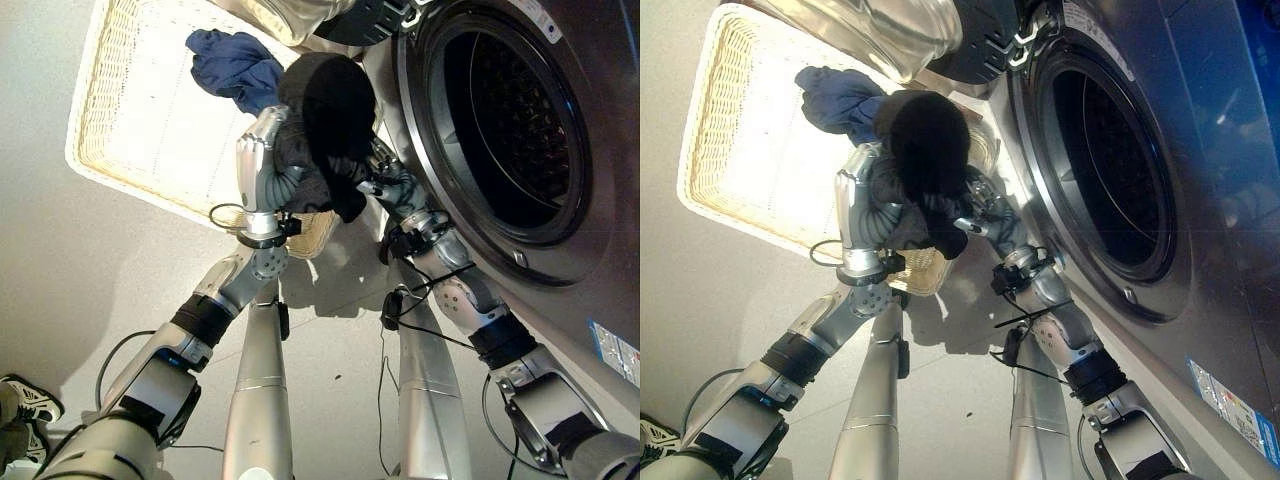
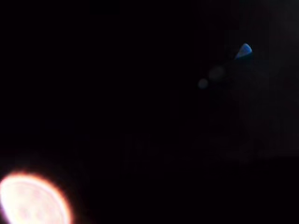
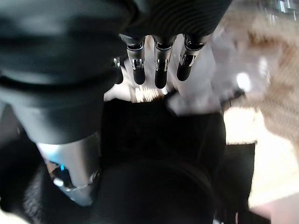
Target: Put the clothes into the washing machine.
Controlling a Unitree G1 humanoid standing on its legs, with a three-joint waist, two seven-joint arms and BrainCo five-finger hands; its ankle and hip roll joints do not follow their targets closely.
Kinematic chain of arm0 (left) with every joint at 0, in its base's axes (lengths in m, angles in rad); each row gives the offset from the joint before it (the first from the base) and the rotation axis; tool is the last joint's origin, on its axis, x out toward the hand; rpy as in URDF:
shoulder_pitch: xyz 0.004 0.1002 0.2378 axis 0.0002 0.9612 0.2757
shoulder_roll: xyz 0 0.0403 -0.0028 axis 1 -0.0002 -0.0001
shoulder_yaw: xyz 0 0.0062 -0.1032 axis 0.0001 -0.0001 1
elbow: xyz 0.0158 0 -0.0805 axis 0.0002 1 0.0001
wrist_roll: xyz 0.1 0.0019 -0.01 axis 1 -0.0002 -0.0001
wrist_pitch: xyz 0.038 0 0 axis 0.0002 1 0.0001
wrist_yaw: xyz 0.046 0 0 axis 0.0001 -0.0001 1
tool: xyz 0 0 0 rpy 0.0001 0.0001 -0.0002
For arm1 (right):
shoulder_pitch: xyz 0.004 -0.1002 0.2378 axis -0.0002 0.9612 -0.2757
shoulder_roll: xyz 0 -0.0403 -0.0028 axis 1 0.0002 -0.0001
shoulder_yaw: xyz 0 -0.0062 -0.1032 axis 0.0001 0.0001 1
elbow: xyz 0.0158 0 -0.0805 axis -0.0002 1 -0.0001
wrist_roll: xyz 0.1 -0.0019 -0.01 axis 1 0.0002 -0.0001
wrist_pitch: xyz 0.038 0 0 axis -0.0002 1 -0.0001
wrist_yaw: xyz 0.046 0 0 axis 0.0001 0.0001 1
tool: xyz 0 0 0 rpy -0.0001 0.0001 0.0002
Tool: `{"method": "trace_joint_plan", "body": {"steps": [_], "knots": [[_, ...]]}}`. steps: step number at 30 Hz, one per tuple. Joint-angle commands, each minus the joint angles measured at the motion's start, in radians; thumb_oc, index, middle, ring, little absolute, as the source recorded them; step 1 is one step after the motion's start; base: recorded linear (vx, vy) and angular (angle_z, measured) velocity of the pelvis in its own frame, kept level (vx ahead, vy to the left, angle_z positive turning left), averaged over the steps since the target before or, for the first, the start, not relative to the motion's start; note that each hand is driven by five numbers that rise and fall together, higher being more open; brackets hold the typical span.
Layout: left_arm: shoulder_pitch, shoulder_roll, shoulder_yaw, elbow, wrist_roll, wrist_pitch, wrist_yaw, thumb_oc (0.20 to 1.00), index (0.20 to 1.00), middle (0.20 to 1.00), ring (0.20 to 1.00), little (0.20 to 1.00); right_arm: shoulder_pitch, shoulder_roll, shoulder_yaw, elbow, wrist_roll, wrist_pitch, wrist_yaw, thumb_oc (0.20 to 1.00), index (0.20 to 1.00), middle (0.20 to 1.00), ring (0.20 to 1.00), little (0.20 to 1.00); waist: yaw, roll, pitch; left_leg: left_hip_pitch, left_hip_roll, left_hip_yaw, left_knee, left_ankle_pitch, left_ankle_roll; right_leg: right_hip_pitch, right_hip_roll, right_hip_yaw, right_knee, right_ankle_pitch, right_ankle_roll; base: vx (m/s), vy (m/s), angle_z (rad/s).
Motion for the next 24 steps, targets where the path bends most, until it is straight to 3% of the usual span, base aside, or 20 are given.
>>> {"method": "trace_joint_plan", "body": {"steps": [1, 8, 13, 14, 16, 24], "knots": [[-0.028, 0.015, -0.019, -0.109, 0.062, -0.026, -0.027, 0.2, 0.2, 0.2, 0.2, 0.2, 0.02, 0.019, 0.011, -0.157, 0.127, 0.025, 0.104, 1.0, 1.0, 1.0, 1.0, 1.0, 0.001, 0.01, -0.017, -0.016, -0.059, -0.068, 0.038, 0.005, 0.099, 0.017, -0.021, 0.024, 0.016, 0.047, 0.119, 0.0, 0.0, 0.0], [-0.056, 0.022, -0.066, -0.102, 0.047, -0.031, -0.063, 0.2, 0.2, 0.2, 0.2, 0.2, -0.004, 0.037, 0.029, -0.189, 0.236, 0.038, 0.172, 1.0, 1.0, 1.0, 1.0, 1.0, 0.004, 0.015, -0.017, -0.02, -0.061, -0.064, 0.039, 0.007, 0.099, 0.014, -0.026, 0.021, 0.014, 0.051, 0.124, 0.0, 0.0, 0.0], [-0.07, 0.021, -0.083, -0.092, 0.041, -0.045, -0.072, 0.2, 0.2, 0.2, 0.2, 0.2, -0.018, 0.046, 0.034, -0.205, 0.247, 0.021, 0.165, 1.0, 1.0, 1.0, 1.0, 1.0, 0.004, 0.013, -0.017, -0.02, -0.062, -0.061, 0.036, 0.007, 0.099, 0.015, -0.025, 0.017, 0.006, 0.055, 0.125, 0.0, 0.0, 0.0], [-0.072, 0.021, -0.086, -0.091, 0.041, -0.048, -0.076, 0.2, 0.2, 0.2, 0.2, 0.2, -0.02, 0.046, 0.036, -0.208, 0.247, 0.012, 0.159, 0.633, 0.633, 0.633, 0.633, 0.633, 0.003, 0.013, -0.017, -0.02, -0.062, -0.06, 0.035, 0.008, 0.099, 0.016, -0.025, 0.017, 0.005, 0.056, 0.125, 0.0, 0.0, 0.0], [-0.076, 0.02, -0.094, -0.094, 0.036, -0.049, -0.086, 0.2, 0.2, 0.2, 0.2, 0.2, -0.02, 0.049, 0.037, -0.21, 0.251, -0.007, 0.153, 0.2, 0.2, 0.2, 0.2, 0.2, 0.002, 0.014, -0.017, -0.019, -0.062, -0.058, 0.031, 0.009, 0.098, 0.017, -0.024, 0.016, -0.001, 0.058, 0.125, 0.0, 0.0, 0.0], [-0.077, 0.006, -0.106, -0.084, 0.043, -0.06, -0.086, 0.2, 0.2, 0.2, 0.2, 0.2, -0.01, 0.064, 0.011, -0.197, 0.27, -0.08, 0.129, 0.2, 0.2, 0.2, 0.2, 0.2, -0.004, 0.016, -0.017, -0.022, -0.061, -0.048, 0.028, 0.012, 0.098, 0.016, -0.024, 0.019, -0.006, 0.062, 0.127, 0.0, 0.0, 0.0]]}}
